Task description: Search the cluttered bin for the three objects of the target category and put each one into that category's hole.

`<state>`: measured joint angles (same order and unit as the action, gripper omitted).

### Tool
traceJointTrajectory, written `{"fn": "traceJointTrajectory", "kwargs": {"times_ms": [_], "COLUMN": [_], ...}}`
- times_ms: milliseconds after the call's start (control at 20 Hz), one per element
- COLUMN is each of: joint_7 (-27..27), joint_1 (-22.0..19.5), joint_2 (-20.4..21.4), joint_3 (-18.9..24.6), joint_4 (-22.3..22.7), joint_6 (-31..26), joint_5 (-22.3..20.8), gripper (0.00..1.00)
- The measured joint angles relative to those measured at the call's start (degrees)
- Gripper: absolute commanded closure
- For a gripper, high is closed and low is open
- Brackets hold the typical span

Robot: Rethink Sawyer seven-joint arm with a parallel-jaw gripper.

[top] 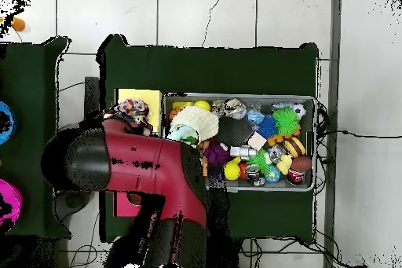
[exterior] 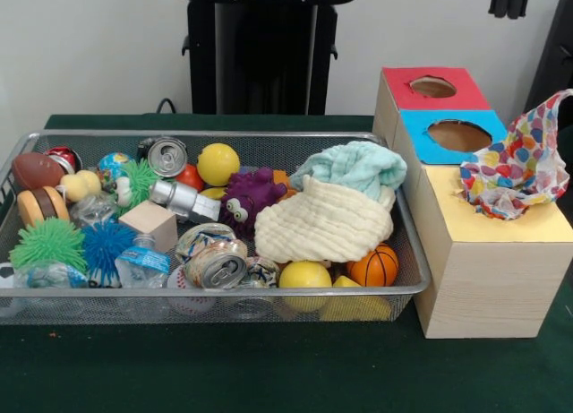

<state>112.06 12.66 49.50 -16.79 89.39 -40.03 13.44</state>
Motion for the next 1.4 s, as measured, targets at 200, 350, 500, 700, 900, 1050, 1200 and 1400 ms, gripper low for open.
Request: {"fn": "traceJointTrajectory", "kwargs": {"times_ms": [200, 350, 500, 700, 900, 1050, 1200, 1400], "joint_7": [0.00, 0.00, 0.00, 0.00, 0.00, 0.00, 0.00, 0.00], "joint_1": [1.03, 1.75, 2.69, 3.45, 4.01, 4.02, 4.01, 3.94], "joint_2": [-0.03, -0.10, -0.40, -0.94, -1.85, -2.37, -3.38, -4.38], "joint_3": [0.01, 0.01, 0.01, 0.01, 0.02, 0.01, 0.02, 0.02], "joint_4": [-0.71, -1.45, -2.89, -3.87, -4.61, -4.85, -4.95, -4.95], "joint_6": [-0.38, -0.38, -0.38, -0.38, -0.38, -0.38, -0.36, 0.38], "joint_5": [0.14, 0.31, 0.68, 1.00, 1.05, 1.05, 1.05, 0.95], "gripper": [1.00, 1.00, 1.00, 1.00, 1.00, 1.00, 1.00, 1.00]}}
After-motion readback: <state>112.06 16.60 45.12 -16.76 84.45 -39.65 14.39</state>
